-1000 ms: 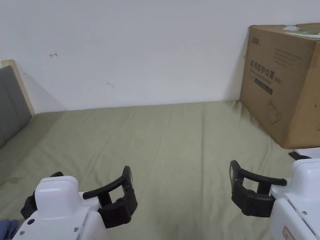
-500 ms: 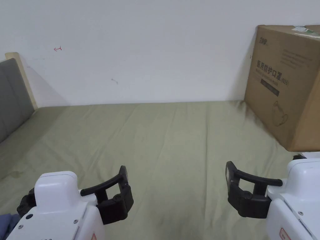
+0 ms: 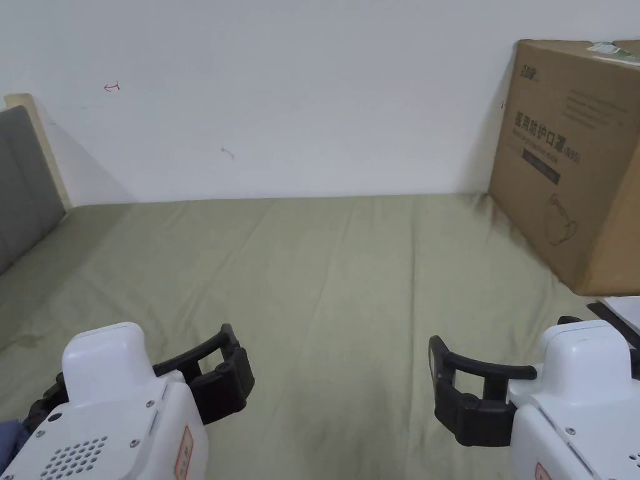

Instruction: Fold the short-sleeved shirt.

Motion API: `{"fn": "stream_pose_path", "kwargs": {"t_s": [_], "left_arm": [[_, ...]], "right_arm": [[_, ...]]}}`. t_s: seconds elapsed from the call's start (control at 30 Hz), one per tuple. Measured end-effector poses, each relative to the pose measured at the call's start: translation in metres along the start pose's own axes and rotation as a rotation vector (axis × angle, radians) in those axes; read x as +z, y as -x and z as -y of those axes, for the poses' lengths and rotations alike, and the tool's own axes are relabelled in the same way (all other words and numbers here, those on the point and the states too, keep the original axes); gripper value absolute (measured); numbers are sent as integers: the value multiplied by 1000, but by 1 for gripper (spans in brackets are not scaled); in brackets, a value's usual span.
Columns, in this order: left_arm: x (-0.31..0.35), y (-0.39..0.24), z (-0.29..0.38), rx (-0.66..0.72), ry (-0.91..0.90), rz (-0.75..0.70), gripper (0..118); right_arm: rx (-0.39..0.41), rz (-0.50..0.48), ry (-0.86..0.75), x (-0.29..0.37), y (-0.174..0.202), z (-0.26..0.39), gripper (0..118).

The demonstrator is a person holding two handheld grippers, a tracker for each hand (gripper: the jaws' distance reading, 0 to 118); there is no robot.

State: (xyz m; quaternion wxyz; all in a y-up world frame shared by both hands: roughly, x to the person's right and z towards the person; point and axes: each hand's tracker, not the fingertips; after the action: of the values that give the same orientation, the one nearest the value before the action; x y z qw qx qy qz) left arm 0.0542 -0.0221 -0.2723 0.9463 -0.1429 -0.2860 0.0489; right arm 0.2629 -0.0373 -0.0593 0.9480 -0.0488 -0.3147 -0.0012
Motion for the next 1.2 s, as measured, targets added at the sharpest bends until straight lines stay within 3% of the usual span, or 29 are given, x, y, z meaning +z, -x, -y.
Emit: {"fn": "stream_pose_path", "kwargs": {"t_s": [1.2], "left_arm": [[0, -11, 5, -20, 37, -28, 118]], "right_arm": [[-17, 12, 15, 3, -4, 2, 118]]}}
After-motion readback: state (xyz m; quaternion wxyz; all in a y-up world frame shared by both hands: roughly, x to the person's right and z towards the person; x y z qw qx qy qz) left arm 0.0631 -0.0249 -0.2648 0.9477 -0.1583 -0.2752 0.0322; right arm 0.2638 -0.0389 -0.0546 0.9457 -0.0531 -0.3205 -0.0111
